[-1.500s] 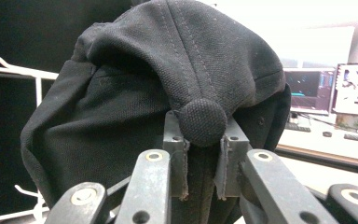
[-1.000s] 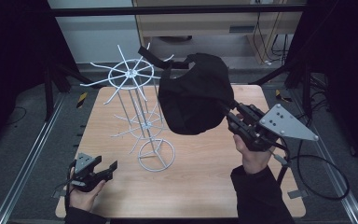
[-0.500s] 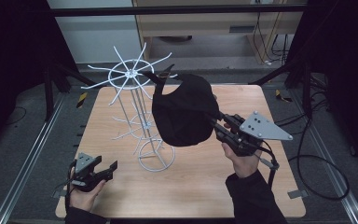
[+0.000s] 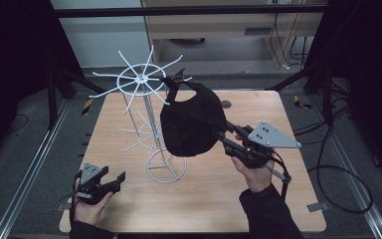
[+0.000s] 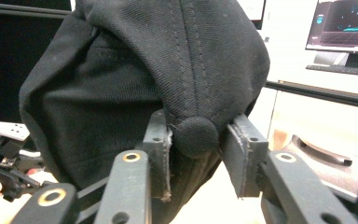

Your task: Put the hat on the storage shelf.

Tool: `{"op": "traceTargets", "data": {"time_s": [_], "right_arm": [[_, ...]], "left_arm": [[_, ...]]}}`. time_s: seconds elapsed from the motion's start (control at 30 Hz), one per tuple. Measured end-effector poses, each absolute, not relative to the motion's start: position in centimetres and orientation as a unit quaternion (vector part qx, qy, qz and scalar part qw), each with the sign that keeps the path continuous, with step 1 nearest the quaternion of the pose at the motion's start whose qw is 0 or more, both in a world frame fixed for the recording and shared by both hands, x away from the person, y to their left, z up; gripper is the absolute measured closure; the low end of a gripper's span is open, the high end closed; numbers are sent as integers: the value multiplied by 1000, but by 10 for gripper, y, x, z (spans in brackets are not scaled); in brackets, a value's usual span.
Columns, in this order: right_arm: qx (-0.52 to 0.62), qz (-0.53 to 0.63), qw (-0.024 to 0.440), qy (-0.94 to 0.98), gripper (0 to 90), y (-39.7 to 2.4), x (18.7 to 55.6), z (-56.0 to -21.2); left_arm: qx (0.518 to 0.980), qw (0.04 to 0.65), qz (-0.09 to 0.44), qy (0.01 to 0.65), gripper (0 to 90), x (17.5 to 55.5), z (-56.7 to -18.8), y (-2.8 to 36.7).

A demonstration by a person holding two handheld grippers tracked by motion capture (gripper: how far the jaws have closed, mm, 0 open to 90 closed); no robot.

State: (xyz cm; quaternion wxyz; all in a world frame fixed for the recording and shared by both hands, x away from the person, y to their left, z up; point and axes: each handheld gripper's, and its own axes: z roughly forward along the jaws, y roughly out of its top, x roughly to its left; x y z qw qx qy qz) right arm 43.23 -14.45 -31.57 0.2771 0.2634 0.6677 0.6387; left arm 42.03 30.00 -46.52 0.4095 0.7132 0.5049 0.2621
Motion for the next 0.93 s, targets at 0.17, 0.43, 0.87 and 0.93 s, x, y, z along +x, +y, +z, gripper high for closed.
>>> {"op": "traceTargets", "data": {"time_s": [0.17, 0.43, 0.87, 0.93], "right_arm": [[275, 637, 284, 662, 522, -157, 429, -320], [294, 648, 289, 640, 413, -180, 424, -328], [404, 547, 306, 666, 238, -229, 436, -406], [427, 528, 301, 669, 227, -237, 440, -421]], "left_arm": [[714, 409, 263, 504, 294, 421, -465, 300], [712, 410, 263, 506, 292, 420, -465, 300], [713, 409, 263, 505, 272, 423, -467, 302], [713, 410, 261, 505, 266, 423, -467, 303]]}}
